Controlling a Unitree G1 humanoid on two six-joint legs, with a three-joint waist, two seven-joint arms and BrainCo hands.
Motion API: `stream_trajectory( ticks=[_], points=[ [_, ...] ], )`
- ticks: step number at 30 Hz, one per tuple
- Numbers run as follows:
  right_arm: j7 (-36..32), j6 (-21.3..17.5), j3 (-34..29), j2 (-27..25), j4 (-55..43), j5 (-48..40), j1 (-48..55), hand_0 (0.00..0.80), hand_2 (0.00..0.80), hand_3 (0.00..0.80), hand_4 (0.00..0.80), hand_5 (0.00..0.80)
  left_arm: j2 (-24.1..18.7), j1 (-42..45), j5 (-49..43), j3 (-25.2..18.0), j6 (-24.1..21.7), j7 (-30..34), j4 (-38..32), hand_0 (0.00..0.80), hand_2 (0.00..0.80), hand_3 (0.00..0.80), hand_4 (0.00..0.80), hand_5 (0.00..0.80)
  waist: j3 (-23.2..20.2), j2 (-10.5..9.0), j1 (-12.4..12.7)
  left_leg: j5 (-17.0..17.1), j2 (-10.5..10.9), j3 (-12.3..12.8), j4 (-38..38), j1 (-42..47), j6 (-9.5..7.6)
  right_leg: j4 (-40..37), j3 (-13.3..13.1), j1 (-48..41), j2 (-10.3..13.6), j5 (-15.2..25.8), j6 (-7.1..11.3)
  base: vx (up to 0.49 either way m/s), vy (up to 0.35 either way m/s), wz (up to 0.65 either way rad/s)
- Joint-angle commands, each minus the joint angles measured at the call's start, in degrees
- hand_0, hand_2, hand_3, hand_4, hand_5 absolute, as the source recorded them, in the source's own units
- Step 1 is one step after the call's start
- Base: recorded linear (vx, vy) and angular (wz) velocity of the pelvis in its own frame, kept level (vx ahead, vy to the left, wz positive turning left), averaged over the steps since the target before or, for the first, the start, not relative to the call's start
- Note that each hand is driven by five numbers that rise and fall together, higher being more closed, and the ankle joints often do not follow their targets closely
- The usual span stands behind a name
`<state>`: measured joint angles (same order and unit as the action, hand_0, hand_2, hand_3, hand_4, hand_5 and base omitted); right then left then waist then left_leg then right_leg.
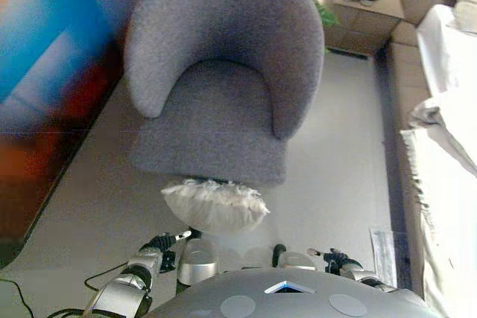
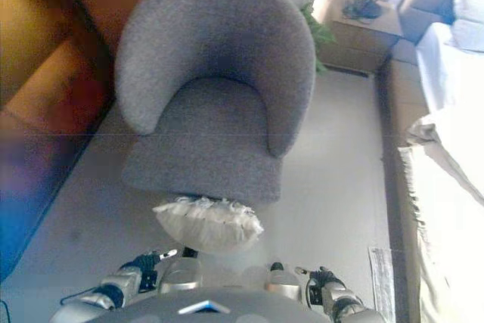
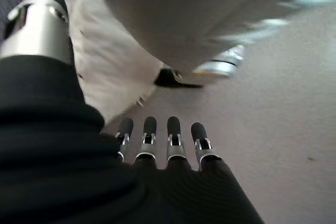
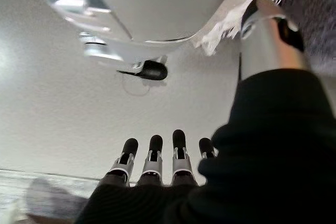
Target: Pick up the cushion and take it to the sofa
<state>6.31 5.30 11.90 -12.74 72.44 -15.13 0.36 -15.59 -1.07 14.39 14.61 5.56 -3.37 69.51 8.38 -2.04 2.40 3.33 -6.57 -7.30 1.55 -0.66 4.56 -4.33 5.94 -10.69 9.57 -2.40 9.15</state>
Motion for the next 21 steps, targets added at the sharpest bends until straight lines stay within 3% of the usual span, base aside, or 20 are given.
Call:
stream_trajectory(
  ticks=[1,13,21],
  points=[
    [0.06,-1.22,0.11,-2.32,-0.51,0.31,-1.86,0.000,0.000,0.000,0.000,0.000,1.10,-1.52,-1.28,-0.04,-1.52,0.32,0.34,0.000,0.000,0.000,0.000,0.000,-0.77,0.05,-0.11,-11.36,7.59,6.87,-3.15,8.58,-5.61,3.65,1.99,11.11,-1.68,5.80,-2.96,0.146,-0.057,0.48],
    [-0.22,1.27,0.71,-3.88,-1.45,1.43,-3.18,0.000,0.000,0.000,0.000,0.000,2.19,-1.35,-1.37,1.26,-2.17,0.28,-1.56,0.000,0.000,0.000,0.000,0.000,2.08,2.03,0.07,-10.47,6.25,7.27,-6.84,5.45,-3.14,5.73,5.31,12.14,-1.33,3.72,-5.25,0.071,-0.041,0.24],
    [0.52,0.62,1.64,-8.30,-3.28,1.69,-5.77,0.000,0.000,0.000,0.000,0.000,3.65,-2.73,3.78,4.05,-5.42,0.74,-4.77,0.000,0.000,0.000,0.000,0.000,7.12,7.26,1.07,-0.65,4.73,6.18,-9.54,-3.28,0.66,4.99,7.82,17.59,1.14,4.01,-6.47,-0.128,0.098,0.44]
  ],
)
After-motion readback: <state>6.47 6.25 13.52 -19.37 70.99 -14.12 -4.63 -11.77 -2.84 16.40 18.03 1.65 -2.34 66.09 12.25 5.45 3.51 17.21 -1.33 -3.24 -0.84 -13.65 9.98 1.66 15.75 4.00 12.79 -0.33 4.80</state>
